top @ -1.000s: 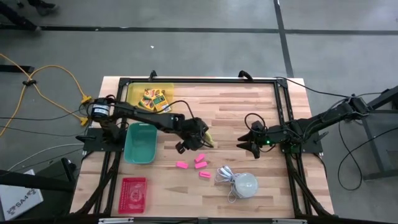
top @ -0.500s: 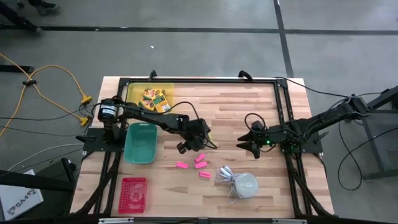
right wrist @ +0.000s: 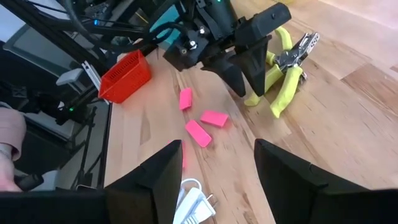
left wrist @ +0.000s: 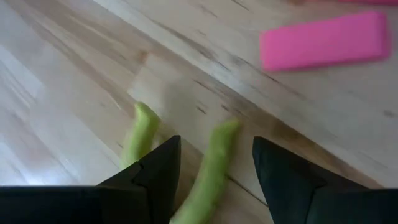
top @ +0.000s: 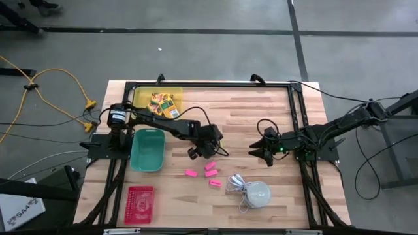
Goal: Pick & Place School Supplies
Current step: Put the right green puncher into the green bin
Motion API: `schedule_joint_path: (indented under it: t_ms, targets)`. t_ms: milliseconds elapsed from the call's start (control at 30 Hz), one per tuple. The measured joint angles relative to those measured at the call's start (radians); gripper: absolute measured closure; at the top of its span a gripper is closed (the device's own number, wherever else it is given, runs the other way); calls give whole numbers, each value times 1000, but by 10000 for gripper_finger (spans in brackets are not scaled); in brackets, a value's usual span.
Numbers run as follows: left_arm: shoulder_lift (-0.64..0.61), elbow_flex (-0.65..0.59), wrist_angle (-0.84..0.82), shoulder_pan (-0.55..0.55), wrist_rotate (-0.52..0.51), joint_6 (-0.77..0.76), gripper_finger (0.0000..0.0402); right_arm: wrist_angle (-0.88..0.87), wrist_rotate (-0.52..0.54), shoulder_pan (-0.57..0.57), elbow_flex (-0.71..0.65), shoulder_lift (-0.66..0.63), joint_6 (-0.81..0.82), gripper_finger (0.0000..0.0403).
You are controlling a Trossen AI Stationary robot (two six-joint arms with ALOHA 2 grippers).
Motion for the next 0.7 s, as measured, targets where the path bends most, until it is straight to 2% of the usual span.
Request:
schedule_joint_path:
  t_ms: [400,700]
  targets:
    - [20,2,3,0,-49,44,211,-2,-5,0,0,0,-4,213]
    - [20,2,1,32,-63,43,253,0,-7,0,0,0,-4,213]
